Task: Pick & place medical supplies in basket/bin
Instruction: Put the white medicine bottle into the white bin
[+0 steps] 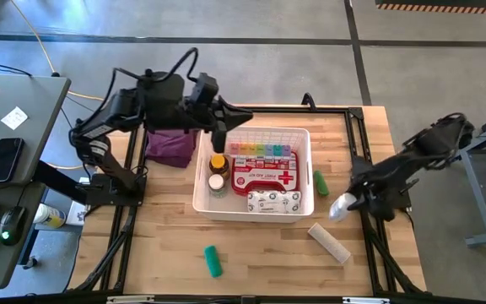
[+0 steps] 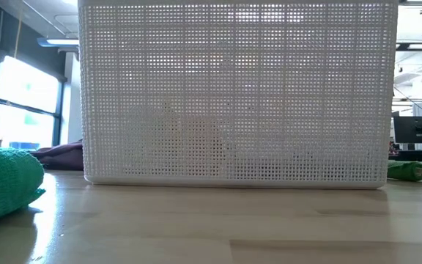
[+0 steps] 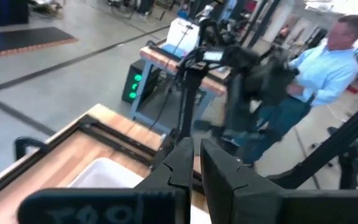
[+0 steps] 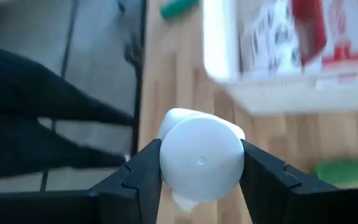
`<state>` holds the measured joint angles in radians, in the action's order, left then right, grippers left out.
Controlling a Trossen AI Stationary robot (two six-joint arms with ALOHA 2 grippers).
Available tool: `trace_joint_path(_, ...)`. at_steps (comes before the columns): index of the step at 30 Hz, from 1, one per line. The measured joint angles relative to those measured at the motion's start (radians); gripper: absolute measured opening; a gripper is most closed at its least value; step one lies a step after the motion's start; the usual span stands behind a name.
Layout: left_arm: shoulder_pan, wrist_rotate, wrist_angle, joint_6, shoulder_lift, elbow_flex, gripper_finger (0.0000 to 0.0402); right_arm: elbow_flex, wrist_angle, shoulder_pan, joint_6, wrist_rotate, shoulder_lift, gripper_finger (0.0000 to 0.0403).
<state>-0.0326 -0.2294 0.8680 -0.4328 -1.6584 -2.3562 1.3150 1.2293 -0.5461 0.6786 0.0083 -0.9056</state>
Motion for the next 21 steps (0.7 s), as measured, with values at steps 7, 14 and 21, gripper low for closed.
trace_joint_path(7,0.000,-0.048,0.059,0.001,0.019,0.000,0.0067,0.187,-0.074,0.036,-0.177,0.226,-0.113,0.0166)
trace_joint_path(14,0.000,-0.052,0.018,0.019,0.019,0.000,0.0067,0.237,-0.285,0.183,-0.383,0.257,-0.299,0.0166)
trace_joint_path(21,0.000,-0.078,0.020,0.019,0.034,0.000,0.0067,0.235,-0.514,0.309,-0.459,0.117,-0.519,0.0167)
